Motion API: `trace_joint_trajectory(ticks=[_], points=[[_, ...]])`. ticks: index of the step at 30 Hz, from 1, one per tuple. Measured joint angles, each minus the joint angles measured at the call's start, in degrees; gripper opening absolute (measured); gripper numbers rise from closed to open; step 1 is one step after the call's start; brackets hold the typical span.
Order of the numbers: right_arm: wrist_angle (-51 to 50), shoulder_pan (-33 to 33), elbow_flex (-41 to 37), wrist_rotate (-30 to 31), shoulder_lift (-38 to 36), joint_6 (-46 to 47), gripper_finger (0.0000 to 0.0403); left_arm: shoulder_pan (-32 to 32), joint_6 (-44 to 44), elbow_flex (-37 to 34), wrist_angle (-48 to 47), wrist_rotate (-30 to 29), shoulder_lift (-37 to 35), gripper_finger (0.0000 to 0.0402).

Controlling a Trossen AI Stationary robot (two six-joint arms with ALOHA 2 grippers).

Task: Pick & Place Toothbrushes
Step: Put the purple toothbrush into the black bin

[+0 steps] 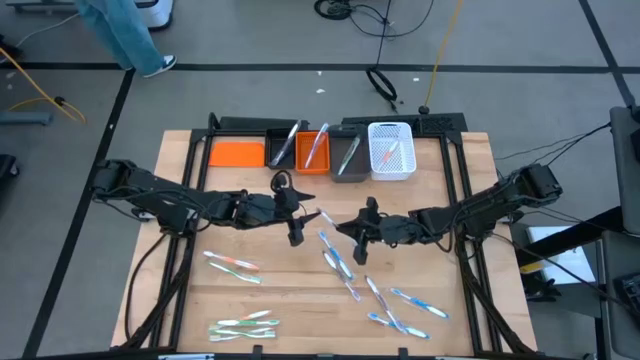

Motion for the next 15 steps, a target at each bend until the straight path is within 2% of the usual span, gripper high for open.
trace_joint_trajectory(ticks=[12, 15], points=[[11.01, -2.2, 0.0, 0.11, -0.01, -9.1, 0.0005, -0.02, -1.46, 0.0, 4.24, 0.73, 0.0, 0.023], [13.98, -2.83, 0.02, -0.06, -0.02, -10.94, 0.0005, -0.01, -0.62, 0.0, 7.99, 4.21, 0.09, 0.023]])
